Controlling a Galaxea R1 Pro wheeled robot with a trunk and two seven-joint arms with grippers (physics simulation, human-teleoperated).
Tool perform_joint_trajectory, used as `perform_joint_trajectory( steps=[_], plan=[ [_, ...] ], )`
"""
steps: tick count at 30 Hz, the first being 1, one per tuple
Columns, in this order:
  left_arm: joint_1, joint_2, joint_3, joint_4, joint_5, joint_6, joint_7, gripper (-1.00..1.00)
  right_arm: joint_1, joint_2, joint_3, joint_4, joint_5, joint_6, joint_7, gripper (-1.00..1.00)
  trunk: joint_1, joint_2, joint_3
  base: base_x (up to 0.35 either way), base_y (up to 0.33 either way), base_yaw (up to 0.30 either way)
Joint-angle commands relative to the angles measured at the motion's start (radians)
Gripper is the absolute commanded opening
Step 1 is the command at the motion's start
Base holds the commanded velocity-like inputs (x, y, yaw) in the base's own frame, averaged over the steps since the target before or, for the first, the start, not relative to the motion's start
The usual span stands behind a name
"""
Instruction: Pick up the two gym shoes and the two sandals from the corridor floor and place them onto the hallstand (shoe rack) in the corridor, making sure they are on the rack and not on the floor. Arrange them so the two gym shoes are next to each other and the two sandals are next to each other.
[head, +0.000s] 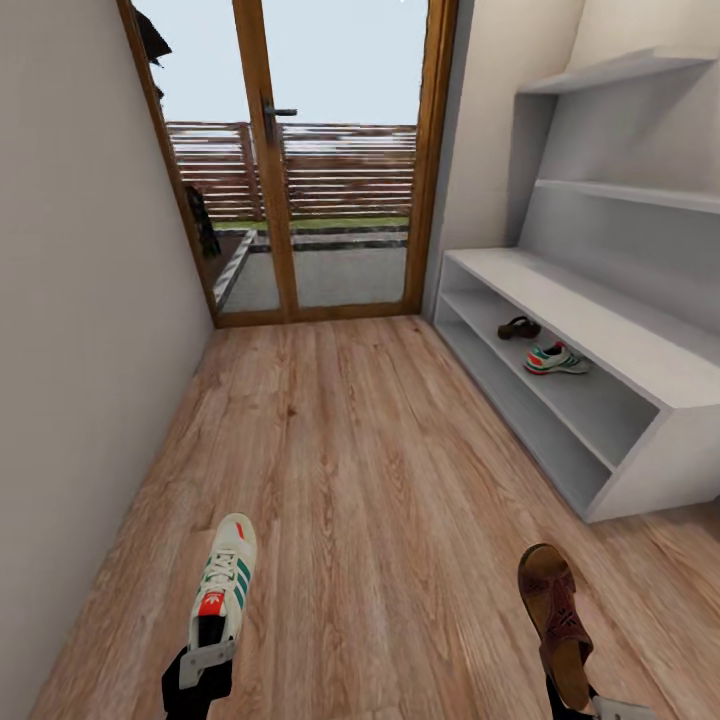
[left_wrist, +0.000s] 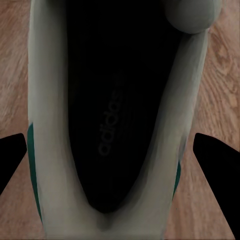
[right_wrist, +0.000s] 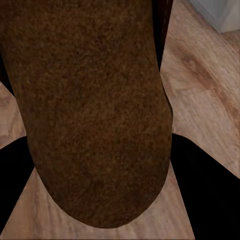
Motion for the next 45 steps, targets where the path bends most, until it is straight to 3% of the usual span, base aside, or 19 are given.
perform_joint_trajectory(
  steps=[1, 23, 45],
  plan=[
    [-0.001, 0.000, -0.002, 0.001, 0.002, -0.003, 0.003, -1.00, -0.001, 0.000, -0.009, 0.000, 0.003, -0.004, 0.008, -1.00, 0.000, 0.000, -0.001, 0.336, 0.123, 0.000],
    [0.000, 0.000, -0.002, 0.001, 0.001, -0.003, 0.003, -1.00, -0.001, 0.002, -0.009, 0.000, 0.003, -0.004, 0.007, -1.00, 0.000, 0.000, -0.001, 0.336, 0.124, -0.001],
    [0.000, 0.000, -0.002, 0.002, 0.002, -0.003, 0.003, -1.00, -0.001, 0.002, -0.009, 0.001, 0.003, -0.002, 0.007, -1.00, 0.000, 0.000, -0.001, 0.328, 0.136, -0.250]
  ],
)
